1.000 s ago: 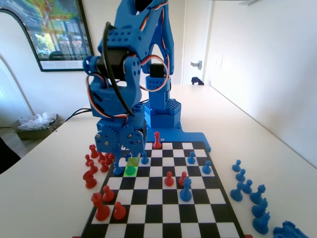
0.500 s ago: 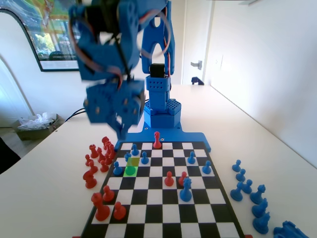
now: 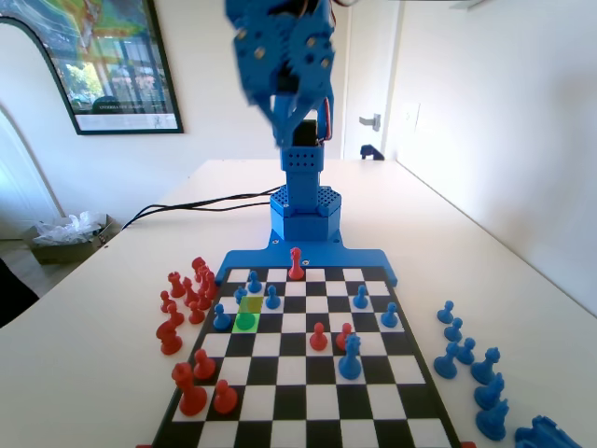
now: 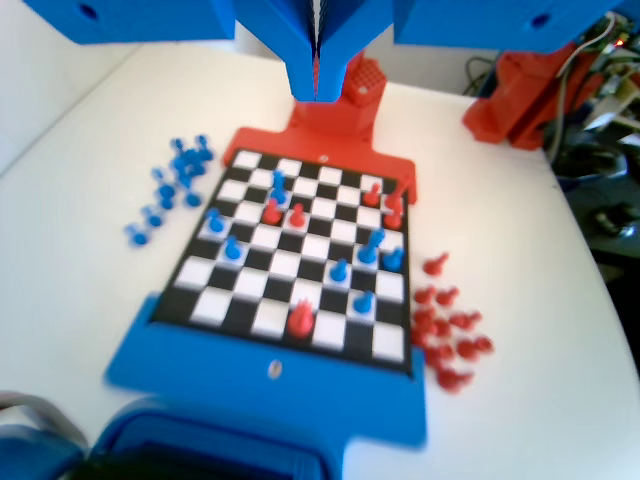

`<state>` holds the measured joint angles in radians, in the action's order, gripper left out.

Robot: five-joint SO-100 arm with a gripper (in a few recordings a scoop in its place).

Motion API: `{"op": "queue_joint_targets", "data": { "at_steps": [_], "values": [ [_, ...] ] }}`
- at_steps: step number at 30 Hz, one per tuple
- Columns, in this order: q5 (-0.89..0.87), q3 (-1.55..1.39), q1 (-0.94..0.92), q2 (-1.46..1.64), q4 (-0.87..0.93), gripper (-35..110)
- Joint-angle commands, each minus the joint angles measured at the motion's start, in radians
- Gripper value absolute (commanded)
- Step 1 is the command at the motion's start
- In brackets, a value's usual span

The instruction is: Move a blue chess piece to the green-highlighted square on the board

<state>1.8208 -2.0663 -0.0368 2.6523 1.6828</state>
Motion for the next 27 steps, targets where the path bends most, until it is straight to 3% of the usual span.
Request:
{"op": "queue_joint_targets", "data": {
  "at_steps": [1, 27],
  "values": [
    [-0.006, -0.026, 0.006, 0.098, 0.009, 1],
    [-0.055, -0.110, 0.006, 0.402, -0.107, 2]
  ]
}}
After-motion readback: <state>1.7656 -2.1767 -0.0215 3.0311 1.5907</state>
